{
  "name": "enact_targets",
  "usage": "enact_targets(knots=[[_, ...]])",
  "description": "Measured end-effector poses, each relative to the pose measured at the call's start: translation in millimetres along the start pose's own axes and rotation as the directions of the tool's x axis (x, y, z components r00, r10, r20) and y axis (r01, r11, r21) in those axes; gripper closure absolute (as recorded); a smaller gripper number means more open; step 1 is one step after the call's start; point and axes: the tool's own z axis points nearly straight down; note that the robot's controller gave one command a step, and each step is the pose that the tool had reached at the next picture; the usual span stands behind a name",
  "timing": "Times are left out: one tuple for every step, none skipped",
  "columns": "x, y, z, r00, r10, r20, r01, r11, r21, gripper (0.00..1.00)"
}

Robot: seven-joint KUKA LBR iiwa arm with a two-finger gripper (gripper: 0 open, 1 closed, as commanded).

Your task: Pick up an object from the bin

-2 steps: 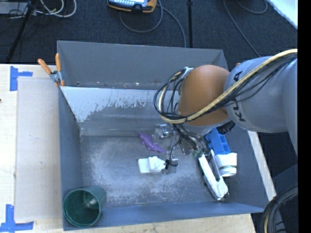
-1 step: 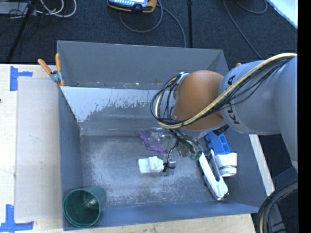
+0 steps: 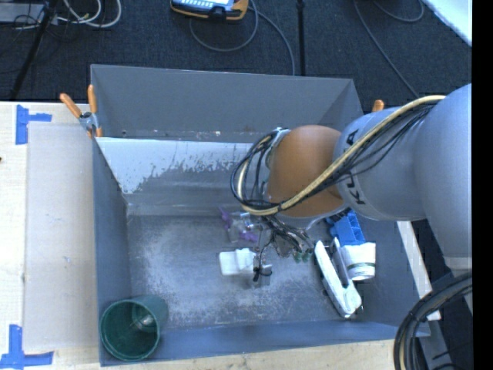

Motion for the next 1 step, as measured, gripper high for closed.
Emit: enact_targets(knots=[[-8.1,-1.8,9.3,0.993,-0.121,0.008,0.121,0.993,0.002,1.0]])
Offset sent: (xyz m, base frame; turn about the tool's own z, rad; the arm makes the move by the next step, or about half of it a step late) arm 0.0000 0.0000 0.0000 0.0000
